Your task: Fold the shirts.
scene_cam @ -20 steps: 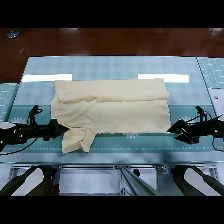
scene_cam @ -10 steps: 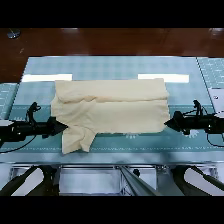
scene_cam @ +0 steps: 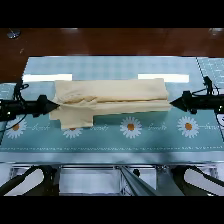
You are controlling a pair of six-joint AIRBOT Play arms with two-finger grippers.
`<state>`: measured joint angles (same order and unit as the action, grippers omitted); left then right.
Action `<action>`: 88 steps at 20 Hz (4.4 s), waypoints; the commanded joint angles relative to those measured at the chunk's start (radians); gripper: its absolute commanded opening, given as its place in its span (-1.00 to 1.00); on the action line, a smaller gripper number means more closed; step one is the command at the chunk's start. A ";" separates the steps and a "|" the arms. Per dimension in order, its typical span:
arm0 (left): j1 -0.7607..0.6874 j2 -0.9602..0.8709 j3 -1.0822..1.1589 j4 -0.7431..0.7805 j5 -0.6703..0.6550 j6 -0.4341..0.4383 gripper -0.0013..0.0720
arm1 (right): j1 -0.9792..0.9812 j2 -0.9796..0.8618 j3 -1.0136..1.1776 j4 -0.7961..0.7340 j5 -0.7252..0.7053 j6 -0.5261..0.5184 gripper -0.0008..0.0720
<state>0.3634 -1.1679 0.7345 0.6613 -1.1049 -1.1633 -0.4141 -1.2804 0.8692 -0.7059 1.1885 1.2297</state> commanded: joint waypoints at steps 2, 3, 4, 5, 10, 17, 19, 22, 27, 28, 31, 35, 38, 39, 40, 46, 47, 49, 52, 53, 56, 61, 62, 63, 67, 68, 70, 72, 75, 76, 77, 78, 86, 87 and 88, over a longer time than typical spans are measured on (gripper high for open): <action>-0.087 -0.214 0.251 0.000 0.087 -0.101 -0.90 | 0.088 -0.184 0.253 0.000 -0.059 0.084 -0.88; -0.096 -0.269 0.313 0.000 0.088 -0.122 -0.90 | 0.099 -0.237 0.313 0.001 -0.056 0.101 -0.88; -0.098 -0.315 0.368 0.000 0.088 -0.140 -0.90 | 0.109 -0.283 0.364 0.000 -0.048 0.110 -0.88; -0.099 -0.359 0.421 0.000 0.088 -0.156 -0.90 | 0.118 -0.328 0.414 -0.005 -0.038 0.125 -0.88; -0.103 -0.504 0.568 0.000 0.084 -0.196 -0.90 | 0.126 -0.488 0.576 -0.007 -0.029 0.181 -0.88; -0.070 -0.539 0.602 0.141 -0.127 -0.221 0.95 | 0.081 -0.509 0.596 -0.039 -0.006 0.143 0.72; -0.019 -0.493 0.604 0.285 -0.185 -0.255 0.95 | 0.032 -0.506 0.596 -0.096 0.034 0.162 0.72; 0.019 -0.368 0.563 0.376 -0.156 -0.245 0.95 | 0.017 -0.508 0.596 -0.206 0.043 0.199 0.72; -0.034 -0.144 0.441 0.370 -0.032 -0.236 0.95 | 0.061 -0.576 0.596 -0.172 0.064 0.189 0.72; -0.051 -0.113 0.427 0.370 -0.029 -0.237 0.95 | 0.068 -0.586 0.596 -0.161 0.071 0.182 0.72; -0.111 -0.076 0.420 0.240 -0.027 -0.171 0.95 | 0.108 -0.616 0.597 -0.131 0.077 0.178 0.72; -0.216 -0.085 0.419 0.161 0.042 -0.146 0.95 | 0.195 -0.632 0.606 -0.095 0.088 0.161 0.68; -0.281 -0.105 0.419 0.161 0.071 -0.146 0.95 | 0.234 -0.631 0.644 -0.095 0.135 0.158 -0.87; -0.290 -0.110 0.420 0.161 0.074 -0.146 0.94 | 0.236 -0.625 0.653 -0.097 0.160 0.164 -0.88; -0.294 -0.112 0.420 0.161 0.073 -0.146 0.82 | 0.229 -0.604 0.654 -0.111 0.180 0.165 -0.88; -0.344 -0.111 0.420 0.123 0.007 -0.045 -0.90 | 0.204 -0.274 0.497 -0.359 0.190 0.190 -0.88; -0.380 -0.111 0.420 0.124 0.004 -0.031 -0.90 | 0.197 -0.183 0.422 -0.360 0.180 0.175 -0.88; -0.478 -0.114 0.420 0.124 0.028 -0.026 -0.90 | 0.185 0.010 0.263 -0.373 0.160 0.164 -0.88; -0.702 -0.143 0.420 0.124 0.161 -0.028 -0.90 | 0.178 0.307 0.053 -0.380 0.166 0.199 -0.88; -0.780 -0.169 0.420 0.124 0.227 -0.043 -0.90 | 0.178 0.406 -0.004 -0.380 0.179 0.224 -0.88; -0.954 -0.321 0.468 0.139 0.362 -0.110 -0.90 | 0.178 0.635 -0.095 -0.381 0.231 0.298 -0.88; -1.128 -0.637 0.683 0.138 0.345 -0.254 -0.90 | 0.178 0.783 -0.101 -0.380 0.320 0.350 -0.88; -1.157 -0.677 0.715 0.138 0.329 -0.273 -0.90 | 0.179 0.787 -0.101 -0.380 0.325 0.354 -0.88; -1.188 -0.711 0.743 0.132 0.311 -0.282 -0.90 | 0.179 0.787 -0.101 -0.375 0.327 0.356 -0.88; -1.312 -0.774 0.798 0.103 0.282 -0.282 -0.90 | 0.179 0.787 -0.100 -0.358 0.294 0.358 -0.88; -1.341 -0.780 0.806 0.100 0.268 -0.282 -0.90 | 0.179 0.787 -0.100 -0.344 0.283 0.357 -0.88; -1.369 -0.780 0.822 0.101 0.245 -0.282 -0.90 | 0.179 0.787 -0.100 -0.328 0.268 0.357 -0.88; -1.338 -0.771 0.849 0.101 0.226 -0.282 -0.90 | 0.179 0.787 -0.100 -0.321 0.272 0.357 -0.88; -1.194 -0.722 0.881 0.101 0.176 -0.282 -0.90 | 0.181 0.787 -0.099 -0.279 0.267 0.353 -0.88; -1.126 -0.690 0.880 0.101 0.152 -0.283 -0.90 | 0.181 0.786 -0.099 -0.240 0.258 0.341 -0.88; -1.060 -0.657 0.880 0.101 0.120 -0.283 -0.90 | 0.181 0.781 -0.097 -0.199 0.246 0.329 -0.88; -0.988 -0.613 0.880 0.102 0.078 -0.282 -0.90 | 0.181 0.770 -0.095 -0.155 0.235 0.317 -0.88; -0.502 -0.074 0.614 0.371 -0.041 -0.285 -0.90 | 0.610 0.409 0.172 -0.078 -0.027 0.294 -0.88; -0.460 0.011 0.529 0.371 -0.023 -0.285 -0.90 | 0.686 0.330 0.228 -0.095 -0.055 0.298 -0.88; -0.424 0.106 0.432 0.371 0.002 -0.285 -0.90 | 0.757 0.240 0.289 -0.117 -0.089 0.307 -0.88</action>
<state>-0.1936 -1.2827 1.3548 0.9867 -1.1236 -1.4521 0.1516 -0.8520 1.0229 -0.7956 1.2148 1.5230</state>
